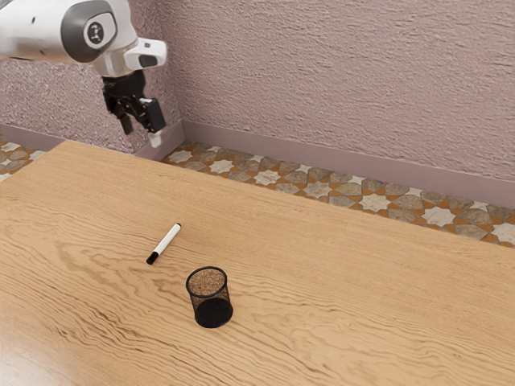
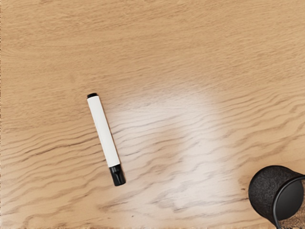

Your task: Put the marker into the pen holder.

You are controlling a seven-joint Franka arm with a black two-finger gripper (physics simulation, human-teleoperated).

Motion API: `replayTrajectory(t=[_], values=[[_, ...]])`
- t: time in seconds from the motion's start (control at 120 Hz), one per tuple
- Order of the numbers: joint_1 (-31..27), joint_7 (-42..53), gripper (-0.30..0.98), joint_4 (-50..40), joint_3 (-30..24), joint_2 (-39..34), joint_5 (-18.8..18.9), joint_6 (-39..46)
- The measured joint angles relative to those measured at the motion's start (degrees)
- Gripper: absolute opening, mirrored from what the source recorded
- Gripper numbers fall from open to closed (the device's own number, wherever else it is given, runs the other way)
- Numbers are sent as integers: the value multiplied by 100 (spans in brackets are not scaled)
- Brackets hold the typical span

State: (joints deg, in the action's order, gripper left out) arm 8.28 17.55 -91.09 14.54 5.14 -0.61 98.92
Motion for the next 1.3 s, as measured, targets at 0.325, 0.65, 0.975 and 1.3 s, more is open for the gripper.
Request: replayTrajectory(t=[0.325, 0.65, 0.975, 1.3], values=[[-414, 74, 68, 310, 2, 464, -34, 8], [-1734, -173, 69, 1245, -467, 2514, -384, 824], [-1693, -363, 54, 1184, -661, 3287, -805, 1339], [-1395, -497, 45, 306, -638, 3314, -922, 2105]])
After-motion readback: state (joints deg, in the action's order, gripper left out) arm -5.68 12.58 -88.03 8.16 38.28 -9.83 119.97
